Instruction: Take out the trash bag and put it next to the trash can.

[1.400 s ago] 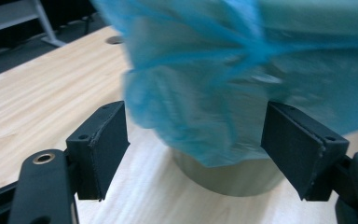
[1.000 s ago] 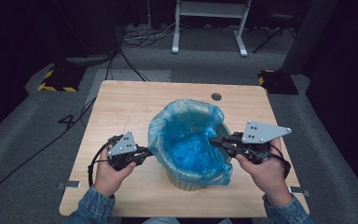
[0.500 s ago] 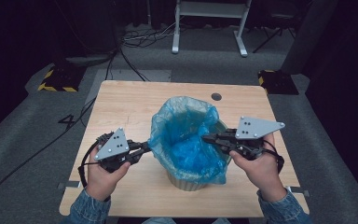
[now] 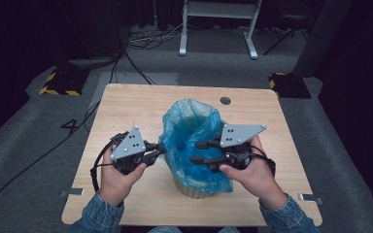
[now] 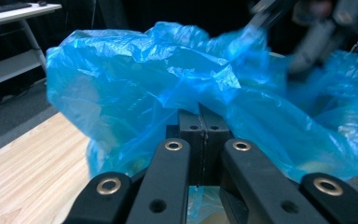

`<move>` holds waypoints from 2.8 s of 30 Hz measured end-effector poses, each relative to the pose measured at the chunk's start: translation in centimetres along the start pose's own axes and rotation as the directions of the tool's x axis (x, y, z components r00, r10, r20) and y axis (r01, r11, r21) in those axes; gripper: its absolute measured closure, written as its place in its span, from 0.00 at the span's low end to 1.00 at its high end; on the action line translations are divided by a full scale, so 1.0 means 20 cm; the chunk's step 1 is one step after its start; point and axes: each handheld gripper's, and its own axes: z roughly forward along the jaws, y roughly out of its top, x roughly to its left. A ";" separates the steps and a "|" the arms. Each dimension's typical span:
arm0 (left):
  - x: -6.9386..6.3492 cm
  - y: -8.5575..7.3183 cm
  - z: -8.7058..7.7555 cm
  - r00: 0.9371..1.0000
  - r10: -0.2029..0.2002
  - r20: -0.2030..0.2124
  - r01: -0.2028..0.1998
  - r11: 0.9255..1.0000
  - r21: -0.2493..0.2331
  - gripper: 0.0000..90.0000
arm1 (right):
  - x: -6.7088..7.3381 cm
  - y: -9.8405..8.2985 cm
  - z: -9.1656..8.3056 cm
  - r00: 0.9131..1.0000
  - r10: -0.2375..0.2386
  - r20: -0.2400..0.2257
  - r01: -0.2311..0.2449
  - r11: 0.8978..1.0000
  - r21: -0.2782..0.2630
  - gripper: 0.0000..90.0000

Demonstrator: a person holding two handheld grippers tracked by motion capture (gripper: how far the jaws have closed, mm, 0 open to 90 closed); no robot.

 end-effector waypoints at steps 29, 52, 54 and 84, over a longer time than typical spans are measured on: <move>-0.02 -0.01 -0.15 0.997 -0.007 -0.073 0.003 0.998 -0.058 0.64 | 0.04 0.11 0.19 0.996 0.083 0.029 -0.087 0.982 0.167 0.99; 0.03 -0.32 -0.34 0.979 -0.088 -0.186 0.086 0.996 -0.018 0.53 | -0.03 0.18 -0.03 0.996 0.023 0.087 -0.007 0.985 -0.175 1.00; 0.04 -0.34 -0.34 0.976 -0.087 -0.200 0.088 0.996 -0.003 0.52 | -0.04 0.19 -0.06 0.996 0.013 0.093 0.006 0.979 -0.203 1.00; 0.11 -0.62 -0.28 0.961 -0.142 -0.238 0.169 0.981 0.099 0.36 | -0.06 0.48 -0.37 0.979 -0.105 0.174 0.158 0.934 -0.321 0.99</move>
